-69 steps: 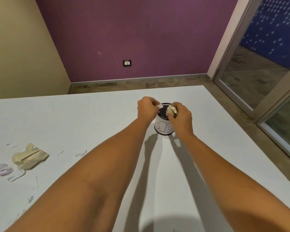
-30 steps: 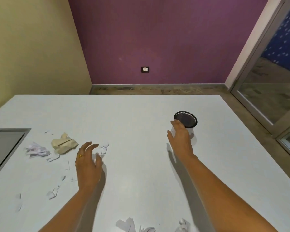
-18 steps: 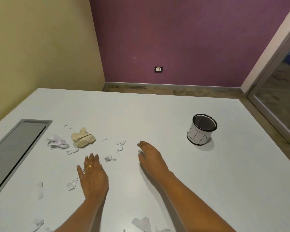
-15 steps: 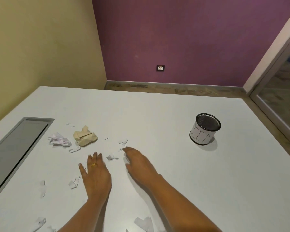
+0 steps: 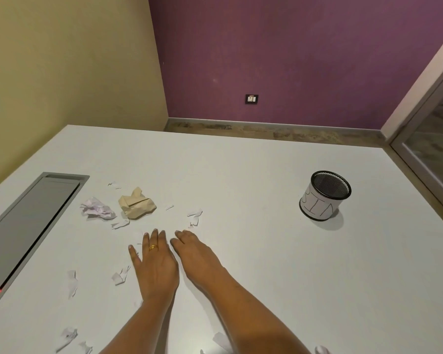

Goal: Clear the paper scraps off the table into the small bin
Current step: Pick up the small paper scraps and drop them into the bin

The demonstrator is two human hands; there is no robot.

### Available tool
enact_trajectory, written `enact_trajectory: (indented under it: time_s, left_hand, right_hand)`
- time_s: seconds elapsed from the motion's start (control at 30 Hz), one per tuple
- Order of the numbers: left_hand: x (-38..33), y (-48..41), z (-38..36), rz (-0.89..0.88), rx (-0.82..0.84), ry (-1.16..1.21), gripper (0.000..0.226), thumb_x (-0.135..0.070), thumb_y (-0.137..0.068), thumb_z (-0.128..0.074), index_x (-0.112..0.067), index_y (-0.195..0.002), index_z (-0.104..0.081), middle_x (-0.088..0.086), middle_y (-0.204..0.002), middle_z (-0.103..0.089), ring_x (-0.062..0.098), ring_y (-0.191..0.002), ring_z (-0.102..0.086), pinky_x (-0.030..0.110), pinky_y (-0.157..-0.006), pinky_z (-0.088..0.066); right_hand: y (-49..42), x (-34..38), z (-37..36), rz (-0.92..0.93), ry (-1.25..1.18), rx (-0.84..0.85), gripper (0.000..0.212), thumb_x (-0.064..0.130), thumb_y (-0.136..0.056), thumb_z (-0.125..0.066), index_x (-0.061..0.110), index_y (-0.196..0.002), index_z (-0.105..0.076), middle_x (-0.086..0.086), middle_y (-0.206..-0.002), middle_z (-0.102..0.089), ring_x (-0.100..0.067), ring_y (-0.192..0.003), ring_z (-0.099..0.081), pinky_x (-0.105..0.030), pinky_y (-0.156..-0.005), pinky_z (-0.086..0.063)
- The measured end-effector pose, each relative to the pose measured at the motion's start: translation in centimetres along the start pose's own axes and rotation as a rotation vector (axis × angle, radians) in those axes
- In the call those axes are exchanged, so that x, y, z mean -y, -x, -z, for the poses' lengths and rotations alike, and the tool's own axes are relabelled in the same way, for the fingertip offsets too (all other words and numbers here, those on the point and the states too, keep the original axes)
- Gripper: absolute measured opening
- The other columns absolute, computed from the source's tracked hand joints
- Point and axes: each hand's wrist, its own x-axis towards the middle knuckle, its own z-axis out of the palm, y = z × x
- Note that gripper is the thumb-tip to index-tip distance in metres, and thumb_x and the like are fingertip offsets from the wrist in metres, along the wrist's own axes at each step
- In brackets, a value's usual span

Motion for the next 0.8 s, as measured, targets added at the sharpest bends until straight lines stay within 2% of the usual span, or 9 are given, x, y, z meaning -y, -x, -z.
enact_trajectory:
  time_s: [0.07,0.13,0.2,0.27,0.43,0.57,0.7,0.8]
  left_hand:
    - [0.0,-0.1,0.0,0.000,0.000,0.009,0.045,-0.016,-0.095,-0.034,-0.013,-0.141,-0.033,0.005,-0.151,-0.034,0.022,-0.144,-0.022,0.051,-0.116,-0.005]
    - [-0.1,-0.1,-0.1,0.006,-0.011,0.041,0.042,-0.018,-0.097,-0.033,-0.011,-0.138,-0.039,0.007,-0.148,-0.039,0.024,-0.142,-0.027,0.052,-0.115,-0.006]
    - [-0.2,0.0,-0.1,0.006,-0.028,0.074,0.040,-0.020,-0.096,-0.036,-0.009,-0.134,-0.045,0.010,-0.143,-0.045,0.026,-0.139,-0.032,0.054,-0.115,-0.008]
    - [-0.3,0.0,-0.1,-0.012,-0.046,0.081,0.039,-0.019,-0.094,-0.042,-0.006,-0.130,-0.049,0.012,-0.139,-0.050,0.029,-0.137,-0.037,0.056,-0.113,-0.011]
    - [-0.7,0.2,-0.2,-0.090,-0.098,0.067,0.036,-0.017,-0.090,-0.053,-0.002,-0.122,-0.056,0.016,-0.132,-0.056,0.032,-0.131,-0.045,0.057,-0.112,-0.019]
    - [-3.0,0.7,-0.3,-0.162,-0.070,0.126,0.037,-0.019,-0.093,-0.048,-0.006,-0.127,-0.053,0.013,-0.138,-0.051,0.028,-0.135,-0.040,0.048,-0.116,-0.017]
    - [-5.1,1.3,-0.5,-0.216,-0.029,0.137,0.043,-0.024,-0.094,-0.044,-0.007,-0.134,-0.046,0.012,-0.144,-0.045,0.026,-0.138,-0.034,0.045,-0.117,-0.016]
    - [-5.4,1.7,-0.7,-0.296,-0.029,0.103,0.042,-0.022,-0.090,-0.054,-0.005,-0.129,-0.052,0.015,-0.138,-0.051,0.029,-0.133,-0.042,0.049,-0.113,-0.027]
  right_hand:
    - [0.2,-0.1,0.1,0.025,0.084,-0.011,0.040,0.000,-0.096,-0.036,0.002,-0.135,-0.039,-0.015,-0.149,-0.032,-0.027,-0.140,-0.025,-0.043,-0.106,-0.039]
    - [0.6,-0.2,0.2,0.048,0.148,-0.036,0.033,-0.006,-0.091,-0.038,-0.001,-0.121,-0.049,-0.020,-0.132,-0.048,-0.032,-0.127,-0.038,-0.043,-0.089,-0.046]
    - [1.0,-0.5,0.4,0.071,0.211,-0.052,0.026,-0.009,-0.088,-0.037,-0.003,-0.106,-0.055,-0.020,-0.111,-0.055,-0.033,-0.112,-0.045,-0.041,-0.073,-0.043]
    - [1.4,-1.2,0.6,0.093,0.277,-0.057,0.022,-0.009,-0.087,-0.038,-0.003,-0.098,-0.056,-0.020,-0.103,-0.056,-0.032,-0.106,-0.046,-0.038,-0.066,-0.037]
    - [2.6,-2.8,1.2,0.069,0.314,-0.044,0.023,-0.015,-0.082,-0.042,-0.003,-0.096,-0.056,-0.019,-0.105,-0.056,-0.029,-0.105,-0.047,-0.039,-0.074,-0.044]
    - [3.7,-4.3,2.2,0.018,0.297,-0.056,0.021,-0.011,-0.084,-0.041,-0.003,-0.095,-0.056,-0.017,-0.105,-0.056,-0.027,-0.106,-0.047,-0.037,-0.078,-0.044]
    - [4.8,-6.6,4.2,-0.020,0.298,-0.138,0.025,-0.002,-0.090,-0.041,0.000,-0.107,-0.058,-0.013,-0.115,-0.058,-0.024,-0.112,-0.048,-0.034,-0.084,-0.044]
    - [5.5,-8.8,7.0,-0.091,0.332,-0.194,0.030,-0.003,-0.088,-0.045,0.001,-0.115,-0.056,-0.010,-0.123,-0.056,-0.023,-0.119,-0.046,-0.039,-0.089,-0.048]
